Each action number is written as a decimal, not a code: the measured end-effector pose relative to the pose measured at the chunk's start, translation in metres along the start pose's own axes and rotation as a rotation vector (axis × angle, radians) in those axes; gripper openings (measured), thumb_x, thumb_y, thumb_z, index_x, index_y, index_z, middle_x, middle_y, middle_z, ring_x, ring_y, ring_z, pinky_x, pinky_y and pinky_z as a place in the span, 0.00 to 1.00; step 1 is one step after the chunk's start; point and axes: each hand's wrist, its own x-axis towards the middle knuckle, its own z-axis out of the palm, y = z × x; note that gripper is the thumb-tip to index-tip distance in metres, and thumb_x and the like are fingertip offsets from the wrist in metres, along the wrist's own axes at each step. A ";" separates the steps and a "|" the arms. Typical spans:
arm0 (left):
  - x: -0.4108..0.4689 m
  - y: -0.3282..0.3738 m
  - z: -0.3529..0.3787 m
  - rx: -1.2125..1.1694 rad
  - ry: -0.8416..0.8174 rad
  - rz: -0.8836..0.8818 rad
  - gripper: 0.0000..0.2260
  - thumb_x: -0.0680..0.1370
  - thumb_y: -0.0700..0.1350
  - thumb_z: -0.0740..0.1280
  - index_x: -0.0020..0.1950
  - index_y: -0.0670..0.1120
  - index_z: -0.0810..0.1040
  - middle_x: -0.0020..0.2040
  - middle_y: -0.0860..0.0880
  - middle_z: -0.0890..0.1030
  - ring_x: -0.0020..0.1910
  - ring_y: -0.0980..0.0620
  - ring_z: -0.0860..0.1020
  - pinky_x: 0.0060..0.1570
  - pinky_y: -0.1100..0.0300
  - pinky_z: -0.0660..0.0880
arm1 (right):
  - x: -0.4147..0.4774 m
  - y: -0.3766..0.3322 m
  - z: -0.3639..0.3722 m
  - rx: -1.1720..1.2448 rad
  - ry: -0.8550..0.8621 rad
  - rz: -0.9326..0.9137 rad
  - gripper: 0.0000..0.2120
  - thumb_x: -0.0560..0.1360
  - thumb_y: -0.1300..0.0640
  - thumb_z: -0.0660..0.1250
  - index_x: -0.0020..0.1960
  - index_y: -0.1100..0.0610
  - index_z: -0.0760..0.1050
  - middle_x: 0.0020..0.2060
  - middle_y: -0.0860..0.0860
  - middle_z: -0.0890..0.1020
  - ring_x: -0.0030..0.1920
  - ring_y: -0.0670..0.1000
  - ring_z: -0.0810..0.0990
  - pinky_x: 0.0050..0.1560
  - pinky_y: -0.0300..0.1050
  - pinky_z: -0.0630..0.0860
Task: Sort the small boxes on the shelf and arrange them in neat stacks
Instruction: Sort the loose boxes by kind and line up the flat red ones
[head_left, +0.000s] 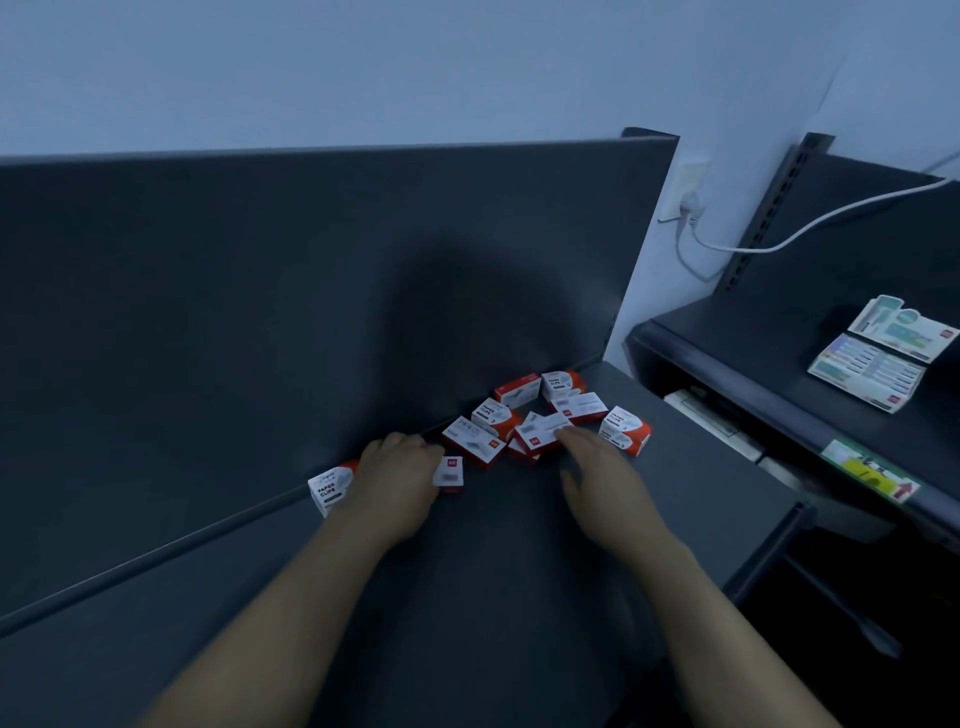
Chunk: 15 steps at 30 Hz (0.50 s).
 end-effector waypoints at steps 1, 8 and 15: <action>-0.001 0.001 0.000 -0.025 0.012 -0.002 0.15 0.79 0.50 0.60 0.66 0.50 0.71 0.63 0.50 0.72 0.62 0.49 0.69 0.60 0.56 0.64 | 0.006 0.002 0.003 0.000 -0.008 -0.005 0.25 0.78 0.61 0.61 0.74 0.54 0.62 0.74 0.51 0.63 0.73 0.49 0.61 0.72 0.41 0.56; -0.022 0.007 -0.001 -0.283 0.107 -0.062 0.14 0.79 0.51 0.62 0.64 0.50 0.71 0.60 0.49 0.70 0.56 0.50 0.71 0.54 0.58 0.70 | 0.044 0.004 0.016 -0.062 -0.084 -0.102 0.31 0.75 0.66 0.59 0.76 0.54 0.55 0.76 0.52 0.58 0.76 0.52 0.51 0.76 0.48 0.49; -0.062 0.015 -0.003 -0.341 0.181 -0.168 0.16 0.79 0.50 0.61 0.67 0.50 0.70 0.61 0.50 0.70 0.60 0.52 0.70 0.55 0.62 0.68 | 0.028 -0.003 0.016 0.027 -0.046 -0.076 0.23 0.73 0.60 0.66 0.67 0.53 0.69 0.61 0.52 0.71 0.61 0.52 0.69 0.61 0.45 0.69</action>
